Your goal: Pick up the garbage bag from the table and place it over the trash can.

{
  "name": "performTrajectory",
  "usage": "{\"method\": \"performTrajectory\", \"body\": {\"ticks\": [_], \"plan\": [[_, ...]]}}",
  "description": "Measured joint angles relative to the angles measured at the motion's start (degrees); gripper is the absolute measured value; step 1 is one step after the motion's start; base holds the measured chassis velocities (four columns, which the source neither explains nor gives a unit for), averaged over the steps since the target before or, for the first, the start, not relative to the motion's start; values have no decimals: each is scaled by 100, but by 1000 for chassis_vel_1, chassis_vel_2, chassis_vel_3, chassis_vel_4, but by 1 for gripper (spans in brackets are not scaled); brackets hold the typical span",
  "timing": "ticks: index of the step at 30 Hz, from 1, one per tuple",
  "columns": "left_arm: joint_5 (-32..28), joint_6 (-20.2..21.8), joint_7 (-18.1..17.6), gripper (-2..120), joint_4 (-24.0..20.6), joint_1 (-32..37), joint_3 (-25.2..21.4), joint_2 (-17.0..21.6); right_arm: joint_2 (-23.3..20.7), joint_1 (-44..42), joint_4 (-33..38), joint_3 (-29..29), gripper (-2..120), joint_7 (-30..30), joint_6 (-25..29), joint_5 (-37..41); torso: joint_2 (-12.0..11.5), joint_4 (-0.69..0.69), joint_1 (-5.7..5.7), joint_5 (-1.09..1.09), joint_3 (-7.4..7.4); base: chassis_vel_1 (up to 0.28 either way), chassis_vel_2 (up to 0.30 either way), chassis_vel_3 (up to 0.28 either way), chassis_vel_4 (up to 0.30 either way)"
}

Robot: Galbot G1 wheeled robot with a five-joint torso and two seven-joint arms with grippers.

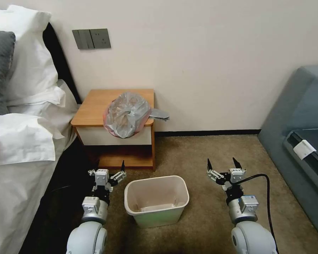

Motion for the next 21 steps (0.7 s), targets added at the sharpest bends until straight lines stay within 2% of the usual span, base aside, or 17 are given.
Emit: {"method": "performTrajectory", "body": {"ticks": [21], "plan": [[0,0,0,100,0,0,0,0,0,0,0,0,100,0,0,0,0,0,0,0,0,0,0,0,0]]}}
